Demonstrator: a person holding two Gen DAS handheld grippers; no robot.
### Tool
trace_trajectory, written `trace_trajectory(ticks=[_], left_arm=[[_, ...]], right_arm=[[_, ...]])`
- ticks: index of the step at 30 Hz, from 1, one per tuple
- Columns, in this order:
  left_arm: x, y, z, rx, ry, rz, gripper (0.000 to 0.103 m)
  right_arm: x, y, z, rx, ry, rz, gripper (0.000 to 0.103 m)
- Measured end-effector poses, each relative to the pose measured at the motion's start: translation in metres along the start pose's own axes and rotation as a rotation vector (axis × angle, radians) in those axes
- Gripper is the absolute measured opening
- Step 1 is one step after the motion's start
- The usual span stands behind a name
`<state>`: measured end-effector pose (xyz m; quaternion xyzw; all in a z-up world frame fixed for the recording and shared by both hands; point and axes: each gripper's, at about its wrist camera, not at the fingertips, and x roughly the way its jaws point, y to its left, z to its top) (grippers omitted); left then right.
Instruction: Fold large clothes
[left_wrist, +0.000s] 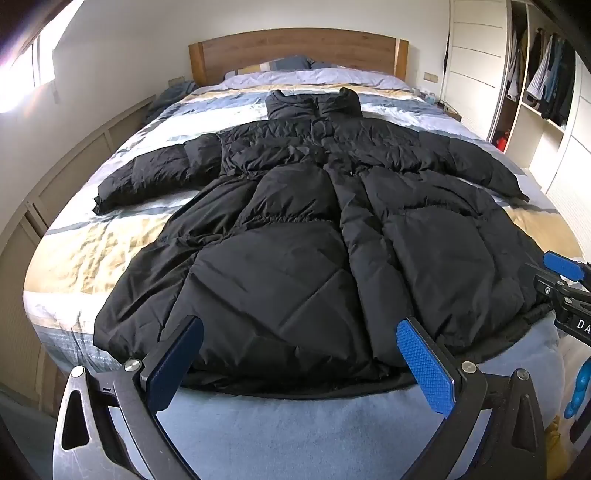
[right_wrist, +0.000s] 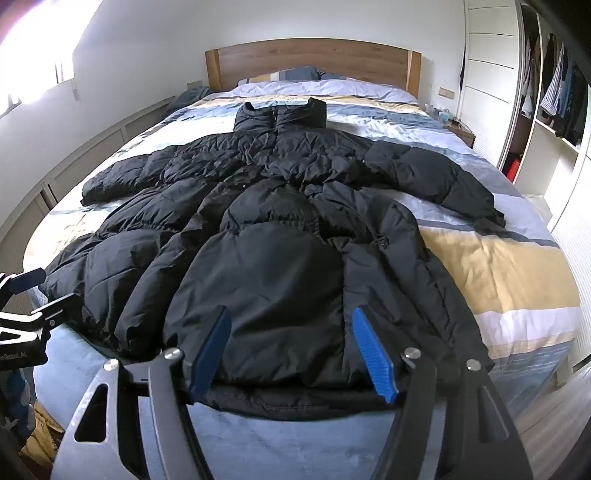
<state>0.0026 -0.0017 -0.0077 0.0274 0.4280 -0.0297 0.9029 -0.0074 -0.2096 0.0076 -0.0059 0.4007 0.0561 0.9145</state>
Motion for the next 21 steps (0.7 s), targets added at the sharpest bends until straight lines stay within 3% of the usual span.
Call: trace_trajectory(ticks=[21], left_arm=[[0.0074,-0.0024,-0.0009,0.027,0.025,-0.017,0.102]], right_arm=[[0.0036,-0.0016,0.0006,-0.009,0.008,-0.011,0.067]])
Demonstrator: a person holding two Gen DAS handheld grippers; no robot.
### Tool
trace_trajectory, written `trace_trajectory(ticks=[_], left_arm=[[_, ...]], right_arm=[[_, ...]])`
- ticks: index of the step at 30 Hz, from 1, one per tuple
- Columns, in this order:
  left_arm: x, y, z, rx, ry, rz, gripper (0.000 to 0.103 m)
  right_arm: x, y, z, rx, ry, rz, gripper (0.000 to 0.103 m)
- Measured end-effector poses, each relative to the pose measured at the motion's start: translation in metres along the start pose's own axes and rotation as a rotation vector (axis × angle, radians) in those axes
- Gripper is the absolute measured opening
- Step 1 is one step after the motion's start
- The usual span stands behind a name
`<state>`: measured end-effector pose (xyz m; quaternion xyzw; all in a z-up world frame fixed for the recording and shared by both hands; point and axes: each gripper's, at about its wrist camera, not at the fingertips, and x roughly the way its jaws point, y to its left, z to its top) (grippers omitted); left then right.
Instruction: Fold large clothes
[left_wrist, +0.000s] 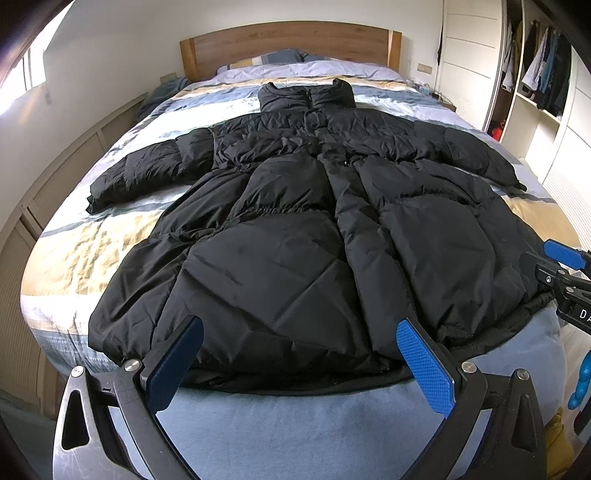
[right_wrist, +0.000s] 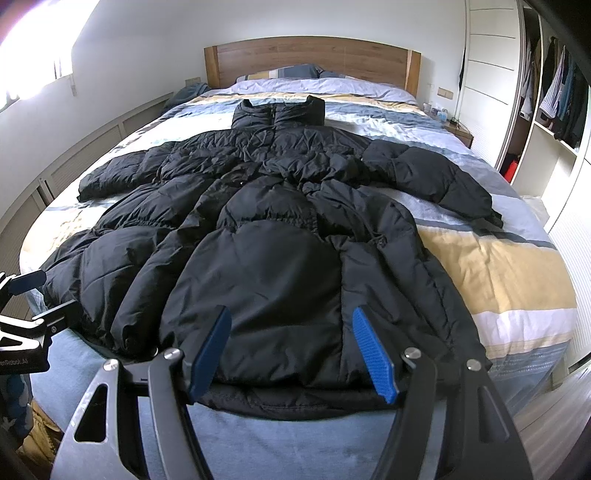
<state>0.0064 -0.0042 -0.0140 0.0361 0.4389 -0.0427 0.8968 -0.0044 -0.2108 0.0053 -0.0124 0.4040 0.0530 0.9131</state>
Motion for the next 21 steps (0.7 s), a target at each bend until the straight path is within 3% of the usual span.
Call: trace_trajectory(ticks=[21], left_arm=[[0.002,0.012,0.007,-0.044,-0.016,0.043,0.102]], right_arm=[[-0.003,0.002,-0.003,0.015,0.026,-0.055,0.067]])
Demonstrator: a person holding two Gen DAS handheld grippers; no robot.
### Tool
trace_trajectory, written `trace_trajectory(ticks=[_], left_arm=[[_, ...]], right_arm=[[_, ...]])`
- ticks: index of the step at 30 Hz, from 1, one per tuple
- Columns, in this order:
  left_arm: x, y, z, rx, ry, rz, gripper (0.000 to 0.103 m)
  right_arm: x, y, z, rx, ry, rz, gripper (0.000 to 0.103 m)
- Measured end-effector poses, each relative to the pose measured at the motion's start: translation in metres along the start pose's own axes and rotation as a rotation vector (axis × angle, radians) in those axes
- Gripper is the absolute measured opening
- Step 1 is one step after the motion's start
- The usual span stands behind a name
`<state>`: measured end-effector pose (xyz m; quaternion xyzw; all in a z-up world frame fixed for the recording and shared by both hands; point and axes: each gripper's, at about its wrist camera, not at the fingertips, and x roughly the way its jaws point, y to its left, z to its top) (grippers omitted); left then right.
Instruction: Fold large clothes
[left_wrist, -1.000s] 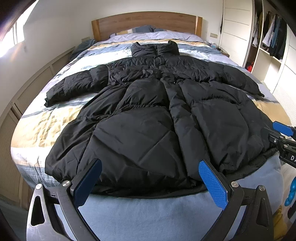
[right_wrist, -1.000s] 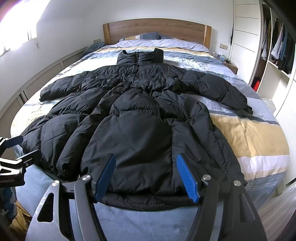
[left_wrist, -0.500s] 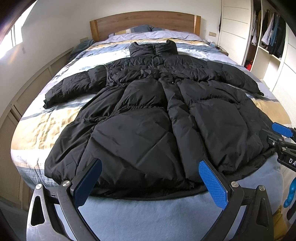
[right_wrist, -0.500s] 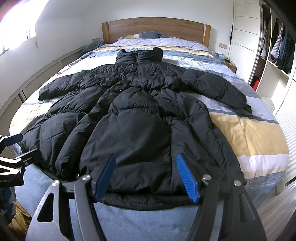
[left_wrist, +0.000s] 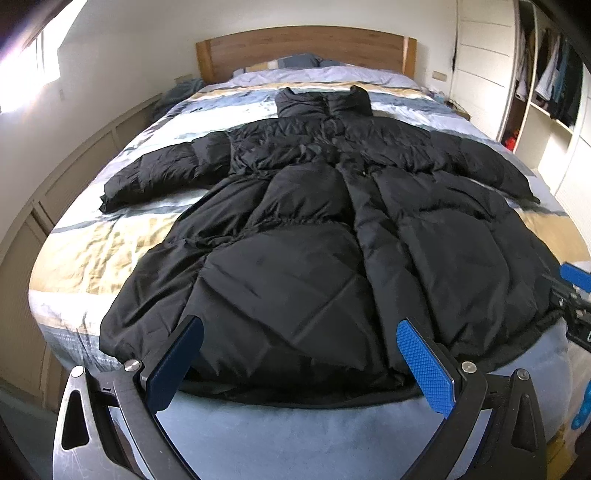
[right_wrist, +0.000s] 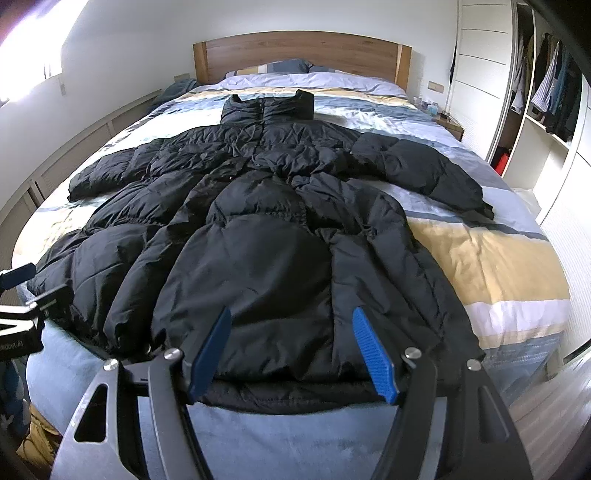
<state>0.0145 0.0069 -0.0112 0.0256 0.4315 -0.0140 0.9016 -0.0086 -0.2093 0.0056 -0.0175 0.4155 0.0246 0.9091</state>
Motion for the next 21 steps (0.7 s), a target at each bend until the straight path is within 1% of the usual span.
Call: trace_trajectory(ticks=[4,11,16,21], left_arm=[[0.002,0.004,0.004,0.001,0.007,0.0,0.102],[0.002,0.006,0.007,-0.01,0.013,-0.038,0.102],[0.0,0.006,0.011,-0.01,0.0,-0.043,0.102],[-0.002,0.006,0.017,-0.008,-0.014,-0.043,0.102]], right_arm=[[-0.002,0.0,-0.001,-0.006,0.003,-0.005,0.067],[-0.003,0.0,0.001,-0.007,-0.002,-0.003,0.067],[-0.004,0.001,0.002,-0.009,-0.004,-0.005,0.067],[-0.008,0.003,0.014,-0.025,-0.014,-0.01,0.067]])
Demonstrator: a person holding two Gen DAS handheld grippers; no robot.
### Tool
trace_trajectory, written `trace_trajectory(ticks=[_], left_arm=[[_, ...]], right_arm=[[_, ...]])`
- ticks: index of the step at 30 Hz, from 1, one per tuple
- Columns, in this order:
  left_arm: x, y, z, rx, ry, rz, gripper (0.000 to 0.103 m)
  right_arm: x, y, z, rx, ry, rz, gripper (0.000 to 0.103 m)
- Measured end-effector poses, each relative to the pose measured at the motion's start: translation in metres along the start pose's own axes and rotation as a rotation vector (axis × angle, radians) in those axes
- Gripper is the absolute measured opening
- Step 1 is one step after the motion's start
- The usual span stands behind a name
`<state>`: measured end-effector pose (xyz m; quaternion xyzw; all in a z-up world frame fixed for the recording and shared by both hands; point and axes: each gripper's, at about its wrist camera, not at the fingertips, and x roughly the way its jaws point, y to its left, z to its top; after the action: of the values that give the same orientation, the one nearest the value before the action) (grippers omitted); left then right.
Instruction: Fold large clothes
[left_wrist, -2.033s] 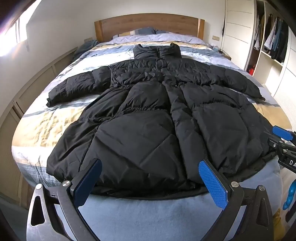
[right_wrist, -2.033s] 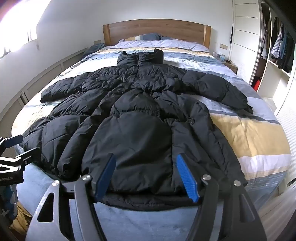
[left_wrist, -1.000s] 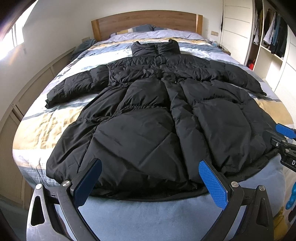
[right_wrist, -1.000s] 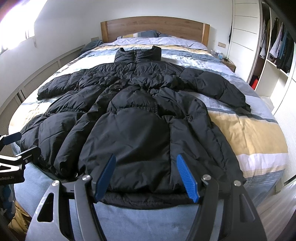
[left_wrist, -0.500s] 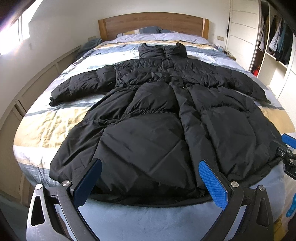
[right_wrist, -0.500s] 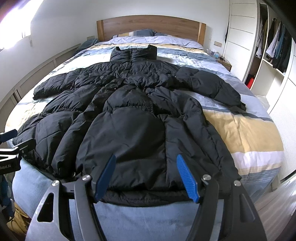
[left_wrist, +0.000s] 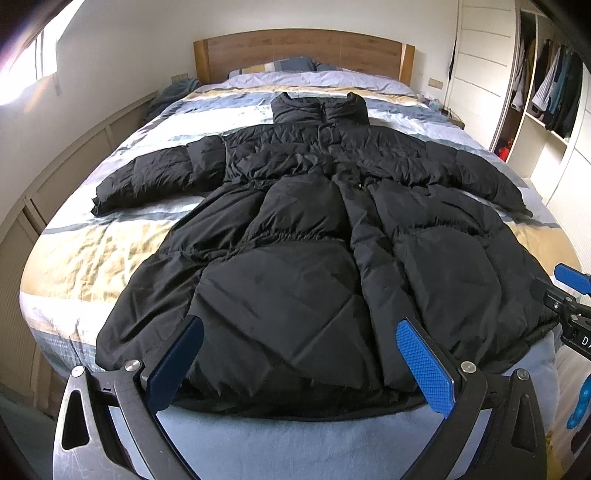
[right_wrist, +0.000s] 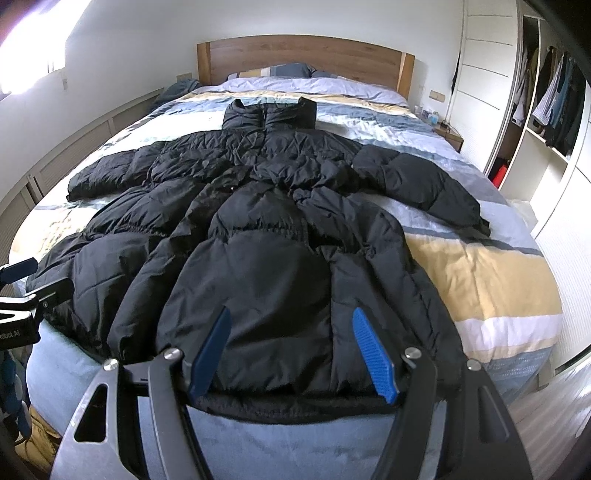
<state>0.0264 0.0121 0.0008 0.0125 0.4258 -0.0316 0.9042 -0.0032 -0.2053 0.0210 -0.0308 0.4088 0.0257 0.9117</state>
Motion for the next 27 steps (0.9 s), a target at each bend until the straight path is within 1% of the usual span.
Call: trace_trajectory(ticks=[9,12,15,17,19,20,23,25,27], left_arm=[[0.009,0.006,0.019,0.017,0.019,0.011,0.096],[0.013,0.01,0.032,0.015,0.024,0.013,0.096],[0.019,0.017,0.051,-0.002,0.034,-0.009,0.096],[0.027,0.026,0.066,-0.037,0.059,-0.052,0.096],[0.04,0.041,0.084,-0.105,0.092,-0.132,0.096],[0.046,0.047,0.092,-0.132,0.104,-0.148,0.097],[0.067,0.071,0.118,-0.215,0.124,-0.148,0.097],[0.078,0.089,0.132,-0.256,0.128,-0.128,0.097],[0.089,0.119,0.148,-0.323,0.133,-0.094,0.097]], right_arm=[[0.008,-0.004,0.026,-0.012,-0.015,-0.006,0.067],[0.011,-0.012,0.041,-0.015,-0.032,-0.009,0.067],[0.017,-0.018,0.06,-0.015,-0.052,0.0,0.067],[0.023,-0.02,0.073,-0.014,-0.065,0.001,0.067],[0.031,-0.023,0.088,-0.01,-0.079,0.007,0.067],[0.037,-0.025,0.096,-0.007,-0.086,0.009,0.067],[0.054,-0.029,0.116,0.005,-0.098,0.021,0.067],[0.064,-0.032,0.128,0.013,-0.107,0.029,0.067],[0.075,-0.035,0.14,0.022,-0.112,0.036,0.067]])
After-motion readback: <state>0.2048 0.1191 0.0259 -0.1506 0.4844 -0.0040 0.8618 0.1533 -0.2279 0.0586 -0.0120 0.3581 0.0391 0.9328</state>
